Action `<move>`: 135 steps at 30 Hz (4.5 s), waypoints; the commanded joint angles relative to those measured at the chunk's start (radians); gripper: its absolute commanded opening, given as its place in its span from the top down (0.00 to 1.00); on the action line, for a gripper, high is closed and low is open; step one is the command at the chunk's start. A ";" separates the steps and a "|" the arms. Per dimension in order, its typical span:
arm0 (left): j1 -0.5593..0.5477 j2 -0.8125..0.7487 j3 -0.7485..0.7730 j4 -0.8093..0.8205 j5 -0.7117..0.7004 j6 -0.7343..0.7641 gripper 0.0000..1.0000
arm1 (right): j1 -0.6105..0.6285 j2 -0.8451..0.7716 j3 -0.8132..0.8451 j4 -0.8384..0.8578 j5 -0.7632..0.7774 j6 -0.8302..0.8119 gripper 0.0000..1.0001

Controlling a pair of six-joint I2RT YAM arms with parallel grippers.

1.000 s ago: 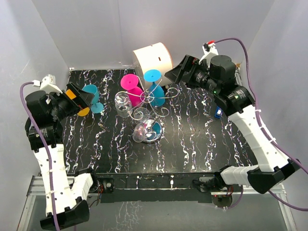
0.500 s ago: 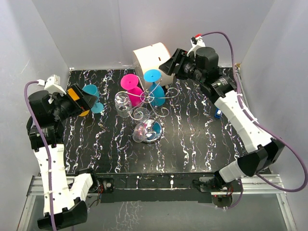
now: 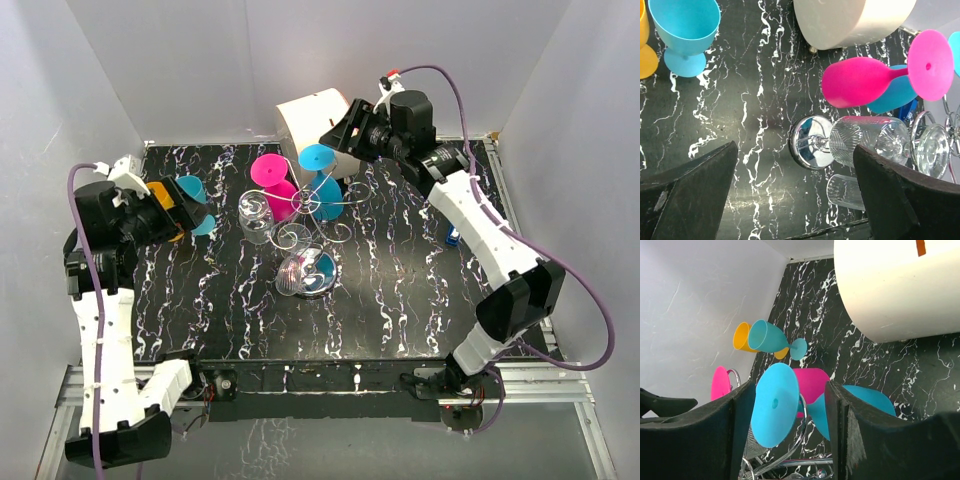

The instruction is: Take the wine glass off the wine glass rack

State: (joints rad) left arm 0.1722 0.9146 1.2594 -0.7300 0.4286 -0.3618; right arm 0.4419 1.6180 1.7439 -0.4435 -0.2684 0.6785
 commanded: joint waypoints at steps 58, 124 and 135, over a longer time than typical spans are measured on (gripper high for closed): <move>-0.081 -0.009 0.063 -0.069 -0.133 0.095 0.01 | -0.074 0.028 0.007 0.175 -0.220 0.215 1.00; -0.083 -0.019 0.038 -0.074 -0.148 0.095 0.01 | -0.042 0.039 -0.024 0.332 -0.392 0.389 1.00; -0.087 -0.017 0.038 -0.075 -0.160 0.099 0.01 | -0.044 0.089 0.025 0.369 -0.358 0.414 1.00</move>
State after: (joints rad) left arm 0.0925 0.9104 1.2957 -0.7944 0.2745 -0.2756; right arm 0.3985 1.7077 1.6947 -0.1669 -0.6498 1.0779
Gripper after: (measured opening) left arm 0.985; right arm 0.021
